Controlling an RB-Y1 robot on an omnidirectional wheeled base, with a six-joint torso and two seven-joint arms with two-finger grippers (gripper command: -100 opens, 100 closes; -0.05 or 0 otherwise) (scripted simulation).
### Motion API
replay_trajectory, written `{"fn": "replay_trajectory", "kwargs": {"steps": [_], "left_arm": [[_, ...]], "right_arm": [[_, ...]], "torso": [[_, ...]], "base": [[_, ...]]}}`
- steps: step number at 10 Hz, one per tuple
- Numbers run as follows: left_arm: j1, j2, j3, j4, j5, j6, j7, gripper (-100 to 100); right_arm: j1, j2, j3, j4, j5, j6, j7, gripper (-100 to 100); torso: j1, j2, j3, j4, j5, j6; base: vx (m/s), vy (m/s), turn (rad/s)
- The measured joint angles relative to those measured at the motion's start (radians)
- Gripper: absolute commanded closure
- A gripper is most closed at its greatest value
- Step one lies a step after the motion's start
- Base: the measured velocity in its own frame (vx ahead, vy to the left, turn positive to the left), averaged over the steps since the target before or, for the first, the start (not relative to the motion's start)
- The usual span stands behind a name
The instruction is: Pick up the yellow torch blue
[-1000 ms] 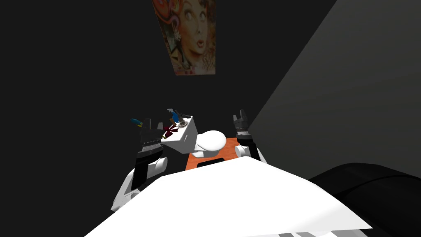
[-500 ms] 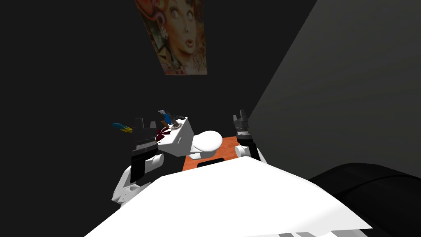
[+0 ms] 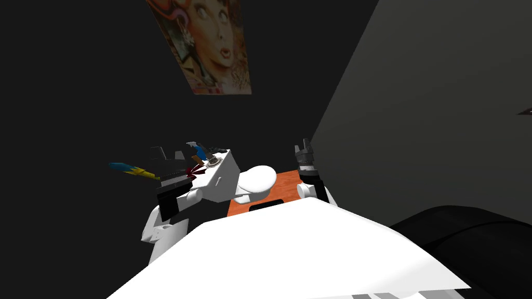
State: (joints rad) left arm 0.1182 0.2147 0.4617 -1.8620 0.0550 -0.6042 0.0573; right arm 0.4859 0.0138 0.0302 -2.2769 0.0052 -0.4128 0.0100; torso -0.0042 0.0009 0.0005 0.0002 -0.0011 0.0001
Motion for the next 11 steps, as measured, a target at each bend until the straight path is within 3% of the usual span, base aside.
{"fn": "replay_trajectory", "kwargs": {"steps": [6,7,11], "left_arm": [[-0.163,0.003,0.159,0.154,0.077,-0.062,-0.037,-100],[-0.174,0.002,0.167,0.173,0.08,-0.07,-0.037,-100],[-0.283,0.011,0.258,0.296,0.137,-0.124,-0.057,-100]], "right_arm": [[0.0,0.0,0.0,0.0,0.0,0.0,0.0,0],[0.0,0.0,0.0,0.0,0.0,0.0,0.0,0],[0.0,0.0,0.0,0.0,0.0,0.0,0.0,0]], "torso": [[0.002,0.001,0.001,0.0,0.0,-0.001],[0.004,0.001,0.001,0.0,0.001,-0.001],[0.003,0.002,0.001,0.0,0.001,-0.001]], "base": [[-0.013,-0.047,-0.077],[-0.008,-0.031,-0.133],[-0.017,-0.03,-0.097]]}}
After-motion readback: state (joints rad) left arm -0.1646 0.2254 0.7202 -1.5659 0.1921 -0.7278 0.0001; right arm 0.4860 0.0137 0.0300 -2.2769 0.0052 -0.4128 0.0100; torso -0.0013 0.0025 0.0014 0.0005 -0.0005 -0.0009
